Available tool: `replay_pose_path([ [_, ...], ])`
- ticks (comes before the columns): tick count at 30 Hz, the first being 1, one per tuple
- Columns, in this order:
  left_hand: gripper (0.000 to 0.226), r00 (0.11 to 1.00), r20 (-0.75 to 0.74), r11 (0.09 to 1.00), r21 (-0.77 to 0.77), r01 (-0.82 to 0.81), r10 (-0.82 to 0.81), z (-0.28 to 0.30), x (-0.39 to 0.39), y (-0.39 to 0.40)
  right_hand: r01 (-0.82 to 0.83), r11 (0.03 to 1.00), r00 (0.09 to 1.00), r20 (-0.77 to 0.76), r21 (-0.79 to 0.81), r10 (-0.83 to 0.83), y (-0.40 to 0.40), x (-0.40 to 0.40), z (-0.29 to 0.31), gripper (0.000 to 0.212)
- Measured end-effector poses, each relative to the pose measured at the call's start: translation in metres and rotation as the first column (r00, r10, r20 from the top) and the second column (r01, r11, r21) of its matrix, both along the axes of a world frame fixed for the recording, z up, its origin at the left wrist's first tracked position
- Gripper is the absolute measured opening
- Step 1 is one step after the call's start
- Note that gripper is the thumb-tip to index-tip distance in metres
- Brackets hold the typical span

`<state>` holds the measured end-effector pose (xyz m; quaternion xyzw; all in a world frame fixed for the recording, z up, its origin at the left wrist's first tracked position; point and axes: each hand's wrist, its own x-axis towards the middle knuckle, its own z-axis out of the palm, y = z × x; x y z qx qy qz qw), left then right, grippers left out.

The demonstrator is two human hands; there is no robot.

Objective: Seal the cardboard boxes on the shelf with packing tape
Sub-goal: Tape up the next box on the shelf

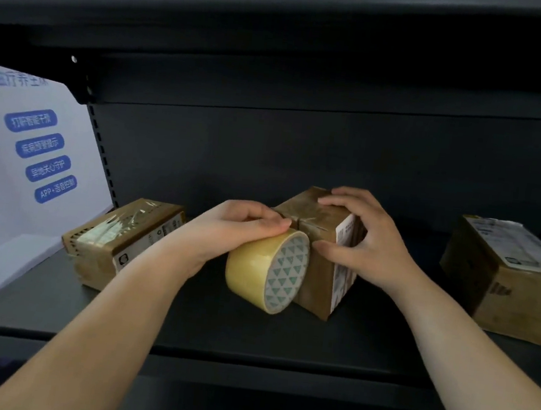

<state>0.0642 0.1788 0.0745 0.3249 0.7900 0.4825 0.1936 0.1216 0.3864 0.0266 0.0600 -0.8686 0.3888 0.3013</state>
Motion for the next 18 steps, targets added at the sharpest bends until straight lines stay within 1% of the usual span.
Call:
replay_pose_path([
  [2,0.046,0.994,0.109,0.997,0.081,-0.009,0.001,-0.004,0.003,0.001,-0.015,0.999,1.0,-0.021,-0.029,0.014,0.002,-0.001,-0.003,0.055],
  [4,0.048,0.977,0.201,0.988,0.15,0.038,-0.069,-0.01,0.006,0.001,-0.044,0.998,0.998,-0.038,-0.047,0.043,0.005,-0.001,-0.006,0.056],
  [8,0.07,0.945,0.274,0.948,0.304,0.093,-0.181,-0.024,0.005,-0.001,-0.098,0.993,0.994,-0.046,-0.066,0.095,0.01,-0.003,-0.008,0.056],
  [10,0.067,0.921,0.312,0.921,0.375,0.105,-0.233,-0.025,0.003,-0.001,-0.125,0.99,0.991,-0.051,-0.059,0.122,0.012,-0.005,-0.009,0.055],
  [11,0.065,0.913,0.326,0.918,0.381,0.109,-0.244,-0.025,0.001,-0.001,-0.137,0.989,0.99,-0.044,-0.053,0.135,0.012,-0.006,-0.009,0.054],
  [12,0.066,0.919,0.314,0.932,0.338,0.128,-0.24,-0.024,0.002,0.001,-0.146,0.988,0.989,-0.031,-0.055,0.144,0.014,-0.008,-0.008,0.053],
  [13,0.066,0.936,0.272,0.956,0.248,0.155,-0.223,-0.025,0.003,0.003,-0.15,0.986,0.989,-0.017,-0.075,0.149,0.016,-0.01,-0.008,0.052],
  [14,0.063,0.948,0.24,0.972,0.152,0.176,-0.209,-0.025,0.006,0.006,-0.154,0.982,0.988,-0.006,-0.107,0.154,0.019,-0.012,-0.007,0.051],
  [15,0.058,0.952,0.238,0.98,0.098,0.173,-0.192,-0.025,0.01,0.009,-0.159,0.978,0.987,0.003,-0.136,0.161,0.022,-0.014,-0.007,0.051],
  [16,0.055,0.955,0.245,0.986,0.073,0.153,-0.166,-0.025,0.013,0.012,-0.166,0.974,0.985,0.011,-0.153,0.17,0.024,-0.016,-0.007,0.051],
  [18,0.06,0.981,0.158,0.993,0.059,0.104,-0.113,-0.023,0.015,0.016,-0.177,0.97,0.982,0.034,-0.165,0.185,0.027,-0.019,-0.005,0.051],
])
